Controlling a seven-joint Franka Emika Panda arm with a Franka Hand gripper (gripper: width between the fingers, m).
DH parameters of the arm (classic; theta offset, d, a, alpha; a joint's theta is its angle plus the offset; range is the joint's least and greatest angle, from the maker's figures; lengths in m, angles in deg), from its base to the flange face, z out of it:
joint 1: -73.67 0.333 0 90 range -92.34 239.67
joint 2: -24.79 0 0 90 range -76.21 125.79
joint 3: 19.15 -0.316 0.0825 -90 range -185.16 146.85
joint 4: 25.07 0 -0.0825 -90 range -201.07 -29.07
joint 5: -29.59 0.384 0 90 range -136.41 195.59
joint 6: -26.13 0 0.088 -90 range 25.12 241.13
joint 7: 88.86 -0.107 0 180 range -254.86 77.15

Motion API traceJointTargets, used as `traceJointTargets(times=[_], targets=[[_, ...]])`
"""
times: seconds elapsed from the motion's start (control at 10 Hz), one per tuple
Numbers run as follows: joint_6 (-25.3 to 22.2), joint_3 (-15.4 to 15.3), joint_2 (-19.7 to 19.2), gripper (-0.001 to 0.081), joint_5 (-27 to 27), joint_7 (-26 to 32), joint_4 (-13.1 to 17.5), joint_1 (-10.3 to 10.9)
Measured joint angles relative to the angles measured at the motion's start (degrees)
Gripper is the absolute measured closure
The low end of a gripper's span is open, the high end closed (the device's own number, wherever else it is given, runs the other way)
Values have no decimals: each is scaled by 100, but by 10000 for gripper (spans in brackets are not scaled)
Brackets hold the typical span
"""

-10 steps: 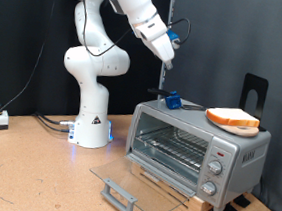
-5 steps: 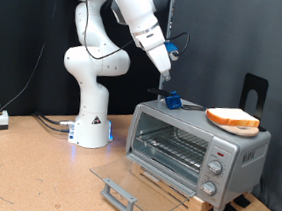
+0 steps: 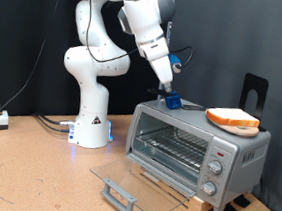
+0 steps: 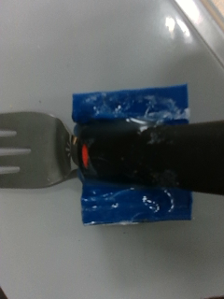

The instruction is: Make a piece of toast with the oven

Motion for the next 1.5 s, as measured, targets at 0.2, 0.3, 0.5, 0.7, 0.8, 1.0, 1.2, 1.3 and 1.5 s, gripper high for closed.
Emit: traceJointTargets(times=[0.2,0.3,0.5,0.7,0.8,1.0,1.2,1.3,1.5], targets=[[6,-111,-170,-4,0,0,-2,8],[43,-166,-242,-4,23,36,-10,21],[307,-267,-340,-4,207,138,-66,101],[501,-368,-356,-4,404,236,-135,200],[501,-384,-356,-4,456,301,-150,254],[557,-464,-356,-4,543,367,-181,322],[678,-607,-378,-4,586,365,-207,327],[754,-680,-424,-4,590,353,-212,327],[917,-816,-565,-4,617,321,-220,326]])
